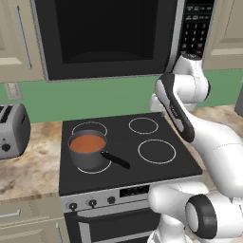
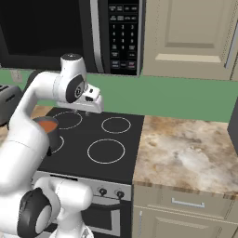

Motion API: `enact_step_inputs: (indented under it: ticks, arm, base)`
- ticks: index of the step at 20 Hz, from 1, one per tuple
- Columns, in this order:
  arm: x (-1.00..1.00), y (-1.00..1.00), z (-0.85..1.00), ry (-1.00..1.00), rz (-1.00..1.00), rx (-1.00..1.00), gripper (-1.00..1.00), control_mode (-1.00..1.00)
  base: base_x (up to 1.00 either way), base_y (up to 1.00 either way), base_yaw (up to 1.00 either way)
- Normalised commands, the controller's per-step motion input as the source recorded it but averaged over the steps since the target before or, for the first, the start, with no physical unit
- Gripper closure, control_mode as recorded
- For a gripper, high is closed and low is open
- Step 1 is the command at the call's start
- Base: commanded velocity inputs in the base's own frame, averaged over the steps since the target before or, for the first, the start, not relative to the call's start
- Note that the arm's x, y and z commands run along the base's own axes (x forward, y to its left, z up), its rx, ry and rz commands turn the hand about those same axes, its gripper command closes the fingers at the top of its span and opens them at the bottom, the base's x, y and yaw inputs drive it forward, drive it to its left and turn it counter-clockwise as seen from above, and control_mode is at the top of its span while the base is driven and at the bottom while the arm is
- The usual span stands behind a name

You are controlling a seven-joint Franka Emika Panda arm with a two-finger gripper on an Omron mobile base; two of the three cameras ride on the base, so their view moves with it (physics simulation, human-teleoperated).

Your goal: Retrieve the fish from the fridge and place it on the saucepan with marinade on the stove.

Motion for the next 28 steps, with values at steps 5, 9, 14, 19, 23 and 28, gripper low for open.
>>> enact_step_inputs:
  ticks: [5, 9, 14, 19, 23, 28]
  arm:
    - [-0.5, 0.0, 0.0, -0.08, 0.0, 0.0, -1.0, -1.0]
    - [-0.92, 0.0, 0.0, -0.18, 0.0, 0.0, -1.0, -1.0]
    - [-0.96, 0.0, 0.0, -0.28, 0.0, 0.0, -1.0, -1.0]
    - [-0.89, 0.0, 0.0, -0.3, 0.0, 0.0, -1.0, -1.0]
    - [-0.92, 0.0, 0.0, -0.3, 0.0, 0.0, -1.0, -1.0]
    - [-0.6, 0.0, 0.0, -0.14, 0.0, 0.0, -1.0, -1.0]
  base:
    - [0.0, 0.0, 0.0]
    - [0.0, 0.0, 0.0]
    - [0.0, 0.0, 0.0]
    - [0.0, 0.0, 0.0]
    - [0.0, 0.0, 0.0]
    - [0.0, 0.0, 0.0]
